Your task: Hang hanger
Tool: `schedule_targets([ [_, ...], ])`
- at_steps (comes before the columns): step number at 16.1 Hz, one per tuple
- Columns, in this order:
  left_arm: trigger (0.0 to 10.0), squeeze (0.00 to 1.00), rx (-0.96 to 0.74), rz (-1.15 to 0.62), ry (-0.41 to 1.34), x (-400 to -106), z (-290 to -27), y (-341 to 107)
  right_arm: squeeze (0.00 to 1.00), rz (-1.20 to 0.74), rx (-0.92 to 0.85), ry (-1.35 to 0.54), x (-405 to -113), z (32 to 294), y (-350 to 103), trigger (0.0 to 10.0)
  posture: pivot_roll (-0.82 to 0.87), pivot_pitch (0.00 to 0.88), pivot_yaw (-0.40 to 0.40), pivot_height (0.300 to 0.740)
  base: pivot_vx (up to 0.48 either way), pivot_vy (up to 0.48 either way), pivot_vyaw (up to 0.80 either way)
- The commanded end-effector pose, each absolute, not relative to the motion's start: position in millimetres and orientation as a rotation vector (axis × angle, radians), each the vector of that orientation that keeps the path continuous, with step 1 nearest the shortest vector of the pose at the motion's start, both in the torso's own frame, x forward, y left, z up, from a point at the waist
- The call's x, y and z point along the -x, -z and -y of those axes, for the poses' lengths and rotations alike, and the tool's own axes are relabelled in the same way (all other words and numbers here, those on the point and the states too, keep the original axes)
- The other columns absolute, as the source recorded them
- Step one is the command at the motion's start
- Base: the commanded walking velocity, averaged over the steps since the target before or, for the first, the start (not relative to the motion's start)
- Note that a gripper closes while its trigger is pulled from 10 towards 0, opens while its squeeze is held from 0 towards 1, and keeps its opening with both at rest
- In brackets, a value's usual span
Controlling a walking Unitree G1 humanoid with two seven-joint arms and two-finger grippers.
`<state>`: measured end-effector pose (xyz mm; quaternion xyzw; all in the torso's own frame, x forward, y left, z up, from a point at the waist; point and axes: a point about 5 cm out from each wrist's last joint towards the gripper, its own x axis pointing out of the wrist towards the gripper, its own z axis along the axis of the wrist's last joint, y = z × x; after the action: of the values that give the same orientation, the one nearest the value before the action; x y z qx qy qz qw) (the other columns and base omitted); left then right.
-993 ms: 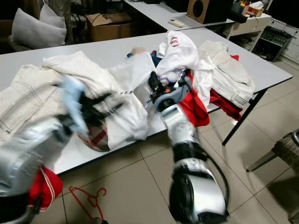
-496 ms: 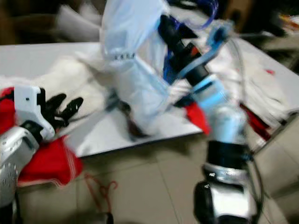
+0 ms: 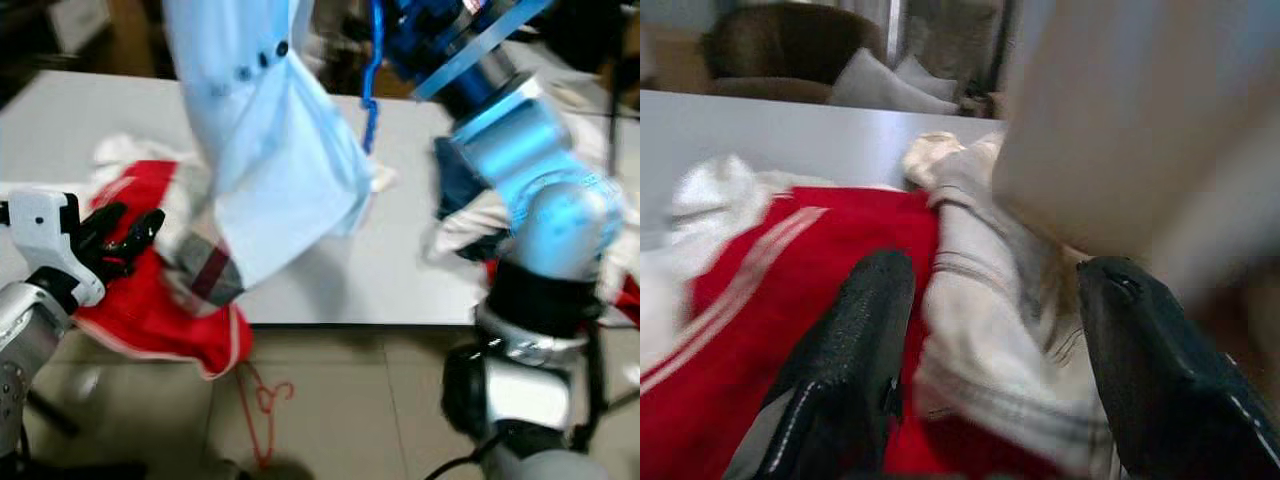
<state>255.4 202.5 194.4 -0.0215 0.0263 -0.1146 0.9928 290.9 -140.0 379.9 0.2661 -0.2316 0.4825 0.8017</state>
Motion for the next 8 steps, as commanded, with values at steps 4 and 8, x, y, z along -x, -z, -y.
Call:
schedule_targets([
  [4, 10.0, 0.0, 0.04, -0.02, 0.217, -249.1, -205.2, -198.4, 0.0, 0.578, -0.529, -1.083, -276.1, 149.5, -401.0, 10.0, -0.01, 0.0, -0.068, 0.74, 0.0, 0.0, 0.77],
  [8, 10.0, 0.0, 0.041, -0.008, 0.217, -245.7, -205.6, -199.2, 0.0, 0.631, -0.556, -1.083, -273.4, 156.7, -417.8, 10.0, 0.0, 0.0, -0.08, 0.74, 0.0, 0.0, 0.77],
])
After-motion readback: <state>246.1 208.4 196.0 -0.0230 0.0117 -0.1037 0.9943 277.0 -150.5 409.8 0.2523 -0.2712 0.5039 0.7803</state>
